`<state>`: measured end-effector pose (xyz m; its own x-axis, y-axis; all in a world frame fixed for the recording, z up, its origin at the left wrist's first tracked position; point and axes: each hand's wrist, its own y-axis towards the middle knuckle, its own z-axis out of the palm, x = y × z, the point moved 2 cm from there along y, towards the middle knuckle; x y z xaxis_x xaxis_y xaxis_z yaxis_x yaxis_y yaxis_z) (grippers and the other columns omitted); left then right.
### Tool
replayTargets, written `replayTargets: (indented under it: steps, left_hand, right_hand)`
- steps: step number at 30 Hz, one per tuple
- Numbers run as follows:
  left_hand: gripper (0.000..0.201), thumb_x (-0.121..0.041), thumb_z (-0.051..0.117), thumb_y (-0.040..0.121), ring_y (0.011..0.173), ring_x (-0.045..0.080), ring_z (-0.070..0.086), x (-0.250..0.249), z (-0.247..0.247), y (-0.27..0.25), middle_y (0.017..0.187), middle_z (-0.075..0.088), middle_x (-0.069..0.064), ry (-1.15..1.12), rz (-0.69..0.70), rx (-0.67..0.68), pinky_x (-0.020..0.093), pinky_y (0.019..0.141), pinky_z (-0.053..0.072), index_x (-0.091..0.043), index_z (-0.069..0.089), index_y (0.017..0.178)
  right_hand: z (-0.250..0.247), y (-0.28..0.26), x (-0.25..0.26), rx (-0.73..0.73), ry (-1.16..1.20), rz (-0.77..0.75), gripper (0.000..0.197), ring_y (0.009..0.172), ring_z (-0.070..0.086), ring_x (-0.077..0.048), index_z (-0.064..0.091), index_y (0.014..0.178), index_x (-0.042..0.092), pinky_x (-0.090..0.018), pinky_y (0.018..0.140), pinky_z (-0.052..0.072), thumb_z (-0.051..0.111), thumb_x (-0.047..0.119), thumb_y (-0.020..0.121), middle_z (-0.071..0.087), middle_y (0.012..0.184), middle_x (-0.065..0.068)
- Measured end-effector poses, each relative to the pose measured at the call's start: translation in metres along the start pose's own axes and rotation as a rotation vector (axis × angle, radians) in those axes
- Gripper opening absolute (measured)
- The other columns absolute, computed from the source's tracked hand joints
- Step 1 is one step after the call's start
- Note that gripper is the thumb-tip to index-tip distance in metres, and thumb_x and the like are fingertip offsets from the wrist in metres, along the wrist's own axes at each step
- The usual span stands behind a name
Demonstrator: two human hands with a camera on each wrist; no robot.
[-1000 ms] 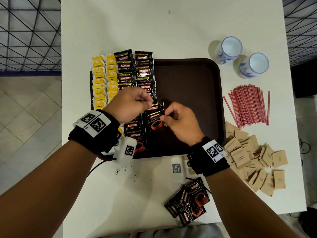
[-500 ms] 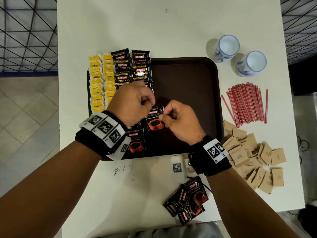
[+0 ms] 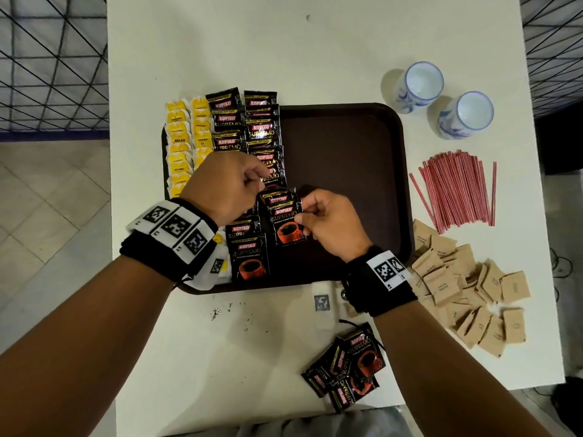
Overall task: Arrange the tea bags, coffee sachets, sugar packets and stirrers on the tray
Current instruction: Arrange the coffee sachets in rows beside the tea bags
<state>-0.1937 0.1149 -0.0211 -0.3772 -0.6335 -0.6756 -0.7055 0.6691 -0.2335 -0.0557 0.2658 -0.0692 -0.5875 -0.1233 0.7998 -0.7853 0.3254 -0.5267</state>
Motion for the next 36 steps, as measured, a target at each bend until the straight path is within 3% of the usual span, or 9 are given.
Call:
replayTargets:
  steps: [3,7,9,12,19,26,30,34,36]
  left_hand:
    - [0.021,-0.014,0.07,0.087,0.077,0.009,0.058,0.003,0.003,-0.001,0.092,0.069,-0.002,0.051,-0.014,0.023,0.021,0.07,0.044,-0.017,0.072,0.107]
    - [0.021,-0.015,0.071,0.085,0.077,0.012,0.057,0.006,0.005,-0.002,0.092,0.066,0.0,0.081,-0.01,0.013,0.027,0.071,0.049,-0.015,0.073,0.106]
    - [0.022,-0.016,0.073,0.084,0.078,0.013,0.058,0.007,0.007,-0.003,0.092,0.065,0.0,0.072,-0.016,0.014,0.033,0.074,0.054,-0.016,0.074,0.105]
    - [0.021,-0.015,0.074,0.082,0.08,0.015,0.06,0.009,0.009,-0.007,0.091,0.064,0.0,0.07,-0.011,0.003,0.036,0.074,0.055,-0.016,0.075,0.103]
    - [0.021,-0.009,0.072,0.083,0.082,0.02,0.062,0.013,0.008,-0.013,0.095,0.064,0.003,0.06,0.015,-0.03,0.038,0.075,0.056,-0.012,0.075,0.103]
    - [0.02,-0.009,0.068,0.085,0.098,0.029,0.058,0.013,0.014,-0.014,0.101,0.06,0.005,0.178,0.062,-0.012,0.036,0.074,0.051,-0.013,0.076,0.103]
    - [0.015,-0.014,0.069,0.084,0.098,0.031,0.056,0.011,0.015,-0.014,0.098,0.06,0.005,0.21,0.055,-0.059,0.042,0.072,0.053,-0.013,0.077,0.097]
    - [0.014,-0.014,0.069,0.083,0.098,0.034,0.055,0.007,0.017,-0.014,0.096,0.06,0.007,0.253,0.059,-0.055,0.047,0.072,0.053,-0.013,0.078,0.094]
    - [0.014,-0.014,0.069,0.083,0.096,0.033,0.054,0.005,0.019,-0.012,0.093,0.059,0.006,0.266,0.07,-0.04,0.048,0.072,0.052,-0.014,0.078,0.093]
  right_hand:
    - [0.003,0.004,-0.001,-0.01,-0.052,0.0,0.021,0.055,0.063,-0.008,0.062,0.081,0.022,-0.017,0.051,0.046,0.071,0.005,0.088,0.066,0.076,0.0]
    - [0.009,0.008,-0.001,-0.056,-0.123,0.006,0.014,0.068,0.07,-0.018,0.066,0.084,0.024,-0.035,0.066,0.058,0.074,0.012,0.085,0.071,0.08,0.0]
    - [0.009,0.007,0.0,-0.077,-0.136,0.013,0.011,0.071,0.071,-0.019,0.067,0.087,0.021,-0.039,0.072,0.06,0.074,0.014,0.085,0.071,0.08,0.001]
    - [0.01,0.006,0.002,-0.107,-0.14,0.017,0.01,0.069,0.071,-0.022,0.068,0.088,0.02,-0.041,0.072,0.061,0.074,0.013,0.084,0.07,0.077,-0.002]
    - [0.015,0.003,0.01,-0.136,-0.159,0.034,0.027,0.068,0.071,-0.023,0.059,0.079,0.033,-0.04,0.07,0.061,0.073,0.01,0.085,0.068,0.075,-0.001]
    - [0.016,-0.004,0.012,-0.132,-0.177,0.048,0.012,0.069,0.071,-0.019,0.068,0.096,0.019,-0.04,0.072,0.061,0.072,0.012,0.087,0.068,0.077,0.001]
    - [0.018,-0.006,0.012,-0.131,-0.217,0.041,0.011,0.067,0.066,-0.012,0.069,0.099,0.018,-0.03,0.071,0.058,0.071,0.015,0.088,0.063,0.073,0.01]
    - [0.017,-0.008,0.009,-0.148,-0.245,0.044,0.01,0.064,0.059,-0.001,0.071,0.098,0.018,-0.014,0.064,0.047,0.071,0.018,0.088,0.06,0.07,0.014]
    - [0.018,-0.007,0.008,-0.158,-0.255,0.056,0.011,0.066,0.059,-0.002,0.072,0.098,0.018,-0.014,0.065,0.045,0.072,0.02,0.088,0.06,0.07,0.015]
